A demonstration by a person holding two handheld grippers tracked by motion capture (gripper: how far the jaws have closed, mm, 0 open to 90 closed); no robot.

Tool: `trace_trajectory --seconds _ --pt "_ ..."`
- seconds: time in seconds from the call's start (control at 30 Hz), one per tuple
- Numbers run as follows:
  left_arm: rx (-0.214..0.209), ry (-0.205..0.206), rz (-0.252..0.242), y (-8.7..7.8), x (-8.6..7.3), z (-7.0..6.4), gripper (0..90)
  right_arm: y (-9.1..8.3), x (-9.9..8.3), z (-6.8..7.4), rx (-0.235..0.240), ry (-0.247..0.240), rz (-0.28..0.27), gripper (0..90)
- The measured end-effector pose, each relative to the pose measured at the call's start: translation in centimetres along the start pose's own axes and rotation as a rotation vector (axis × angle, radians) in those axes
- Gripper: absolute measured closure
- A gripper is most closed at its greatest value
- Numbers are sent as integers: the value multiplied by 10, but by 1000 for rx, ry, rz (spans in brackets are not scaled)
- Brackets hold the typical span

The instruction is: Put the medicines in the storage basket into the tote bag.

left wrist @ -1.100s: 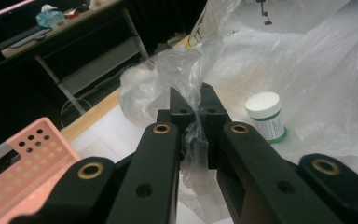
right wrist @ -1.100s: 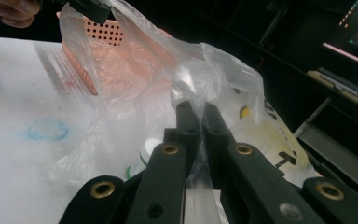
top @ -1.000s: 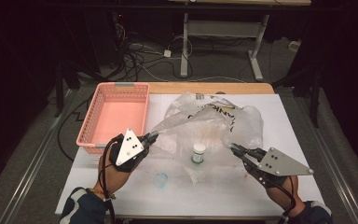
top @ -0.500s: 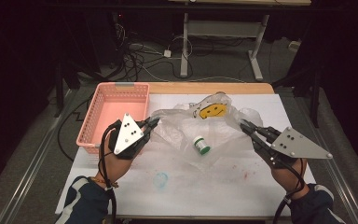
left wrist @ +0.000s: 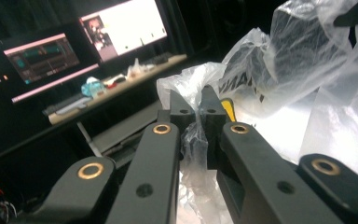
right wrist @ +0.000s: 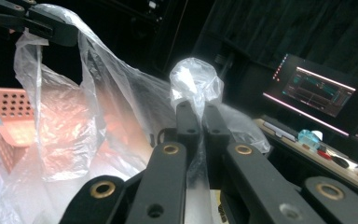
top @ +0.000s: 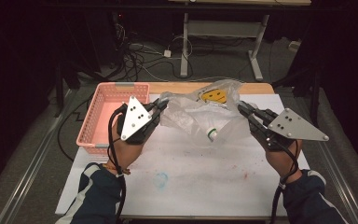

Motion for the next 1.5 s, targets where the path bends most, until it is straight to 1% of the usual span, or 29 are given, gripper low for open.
trace_trajectory --seconds 0.03,0.13,0.3,0.33,0.43,0.47,0.5,0.53,0.6,0.67,0.73,0.8,0.9,0.93,0.97,1.03,1.1,1.17,1.2,1.27,1.37,1.43,1.5 --pt "4 5 -6 -2 3 -1 853 -2 3 -1 -9 -11 -9 898" --pt "14 15 -27 -10 14 -1 853 -8 13 -2 -16 -8 -28 898" --pt "57 16 -67 -22 33 1 854 -15 34 -13 -46 2 -77 898" --pt "69 18 -76 -23 37 1 854 -15 37 -15 -53 11 -82 899" --pt "83 15 -99 -20 44 3 853 -11 43 -22 -86 18 -89 898" --pt "88 13 -98 -17 44 5 853 -7 43 -24 -87 26 -90 899" --pt "88 3 -97 -12 43 8 853 -3 42 -25 -95 30 -87 898" --pt "91 -6 -91 -7 41 11 853 2 39 -27 -114 23 -81 899" --pt "96 -16 -84 1 38 15 853 11 34 -30 -136 18 -70 898" --pt "107 -23 -75 11 32 20 853 22 27 -32 -152 30 -57 898" --pt "109 -40 -83 19 27 21 853 31 19 -36 -173 31 -43 898" --pt "120 -48 -83 27 21 23 853 38 12 -40 -195 56 -38 899" --pt "134 -57 -89 37 12 25 853 45 2 -46 -231 68 -35 899" --pt "140 -53 -88 41 9 26 853 47 -2 -47 -241 73 -30 899" --pt "148 -50 -84 44 6 26 853 49 -5 -48 -255 66 -29 899" --pt "152 -59 -85 51 0 28 853 53 -10 -50 -266 74 -25 899" --pt "174 -51 -86 58 -4 31 853 57 -15 -53 -286 76 -21 900" --pt "182 -52 -90 64 -7 35 853 60 -17 -56 -307 68 -25 900" --pt "192 -51 -87 67 -9 37 853 62 -18 -57 -315 65 -29 900" --pt "204 -52 -87 72 -11 42 853 67 -21 -59 -323 68 -24 900" --pt "223 -63 -77 80 -14 51 852 76 -29 -64 -343 47 -4 900" --pt "233 -60 -63 84 -14 58 852 81 -33 -69 -359 40 13 900" --pt "251 -61 -54 86 -13 65 852 86 -35 -77 -375 45 25 900"
Point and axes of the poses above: each handheld gripper's, and its own axes: y roughly forward along the jaws, x roughly out of its top, z roughly to its left, the point moved 9 cm from there along y, roughly forward along the jaws, and after that the axes turned 12 degrees about -x, right-handed, at the moved point
